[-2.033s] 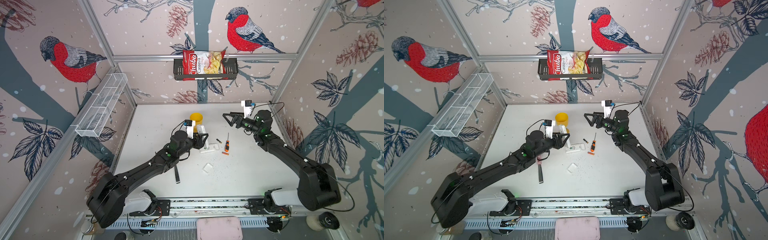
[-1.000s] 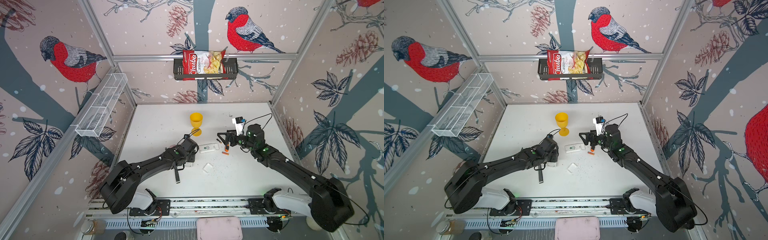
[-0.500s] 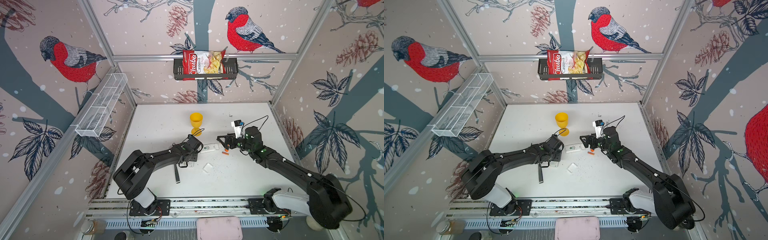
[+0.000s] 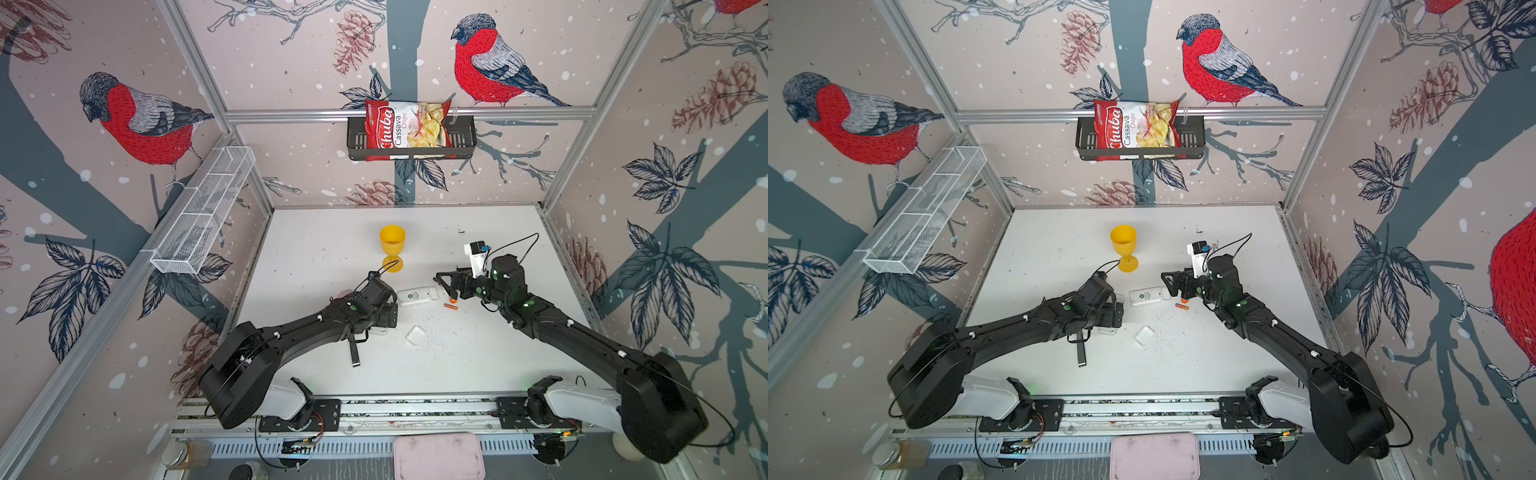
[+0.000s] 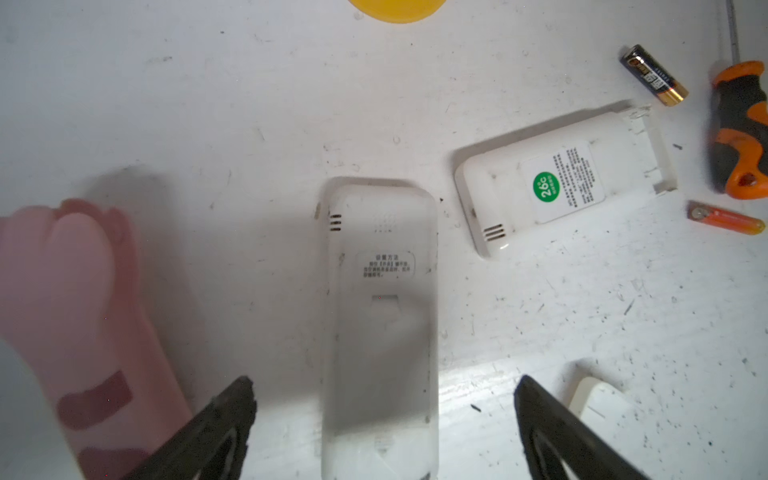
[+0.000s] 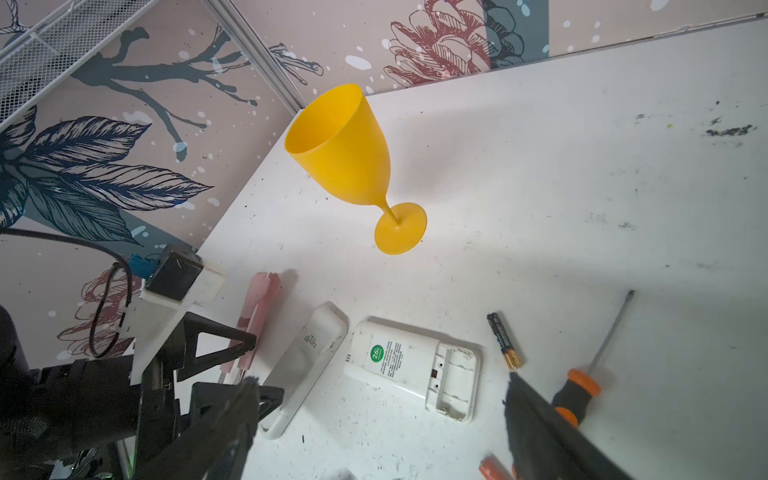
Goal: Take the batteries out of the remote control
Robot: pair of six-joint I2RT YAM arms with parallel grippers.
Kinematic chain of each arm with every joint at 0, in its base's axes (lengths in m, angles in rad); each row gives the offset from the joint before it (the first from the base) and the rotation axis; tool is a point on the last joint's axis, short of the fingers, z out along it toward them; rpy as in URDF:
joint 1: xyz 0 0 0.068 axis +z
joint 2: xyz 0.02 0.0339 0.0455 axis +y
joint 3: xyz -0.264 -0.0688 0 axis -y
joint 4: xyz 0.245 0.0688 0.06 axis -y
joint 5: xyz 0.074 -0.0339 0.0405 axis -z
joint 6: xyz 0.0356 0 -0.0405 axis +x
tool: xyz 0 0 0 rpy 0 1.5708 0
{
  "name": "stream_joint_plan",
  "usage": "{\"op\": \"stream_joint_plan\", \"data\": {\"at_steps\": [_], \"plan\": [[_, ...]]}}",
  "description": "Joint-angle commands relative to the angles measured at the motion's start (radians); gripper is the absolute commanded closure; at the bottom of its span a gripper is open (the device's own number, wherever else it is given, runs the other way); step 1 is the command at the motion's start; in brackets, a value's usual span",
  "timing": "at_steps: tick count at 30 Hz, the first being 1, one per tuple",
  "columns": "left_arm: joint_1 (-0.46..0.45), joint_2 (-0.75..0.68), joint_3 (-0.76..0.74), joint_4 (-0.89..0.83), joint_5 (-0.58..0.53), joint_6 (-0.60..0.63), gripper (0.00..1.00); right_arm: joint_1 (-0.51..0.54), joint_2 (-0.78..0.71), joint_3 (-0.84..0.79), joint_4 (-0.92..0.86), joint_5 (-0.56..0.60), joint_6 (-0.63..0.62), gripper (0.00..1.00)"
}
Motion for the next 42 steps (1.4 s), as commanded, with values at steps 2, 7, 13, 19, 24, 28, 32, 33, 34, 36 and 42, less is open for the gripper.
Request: {"op": "stream_joint_plan", "data": {"at_steps": [2,7,13,19,24,28,32,33,34,36,42], "plan": [[0.000,-0.044,-0.056,0.084,0.044,-0.018,0.04,0.007,-0.007,-0.003,0.012,0.009,-0.011,0.08],[-0.001,-0.030,-0.089,0.141,0.062,-0.022,0.05,0.012,-0.007,-0.010,0.014,0.016,-0.014,0.08],[-0.001,0.010,-0.131,0.230,0.119,-0.035,0.05,0.013,-0.008,-0.012,0.011,0.023,-0.015,0.08],[-0.035,0.007,-0.186,0.314,0.134,-0.078,0.05,0.015,-0.008,-0.011,0.010,0.025,-0.017,0.08],[-0.109,0.030,-0.177,0.381,0.110,-0.127,0.05,0.015,-0.007,-0.010,0.009,0.028,-0.019,0.08],[-0.147,0.082,-0.151,0.427,0.115,-0.145,0.05,0.015,-0.008,-0.010,0.005,0.033,-0.023,0.08],[-0.173,0.111,-0.122,0.460,0.109,-0.147,0.05,0.015,-0.007,-0.008,0.002,0.038,-0.024,0.08],[-0.176,0.115,-0.117,0.474,0.111,-0.146,0.05,0.015,-0.005,-0.008,0.003,0.038,-0.026,0.08],[-0.176,0.121,-0.104,0.476,0.112,-0.143,0.05,0.015,-0.005,-0.007,0.003,0.038,-0.026,0.08],[-0.176,0.144,-0.068,0.466,0.112,-0.128,0.05,0.015,-0.005,-0.006,0.001,0.040,-0.027,0.08],[-0.176,0.158,-0.023,0.479,0.124,-0.081,0.05,0.015,-0.011,-0.006,-0.005,0.051,-0.030,0.08]]}}
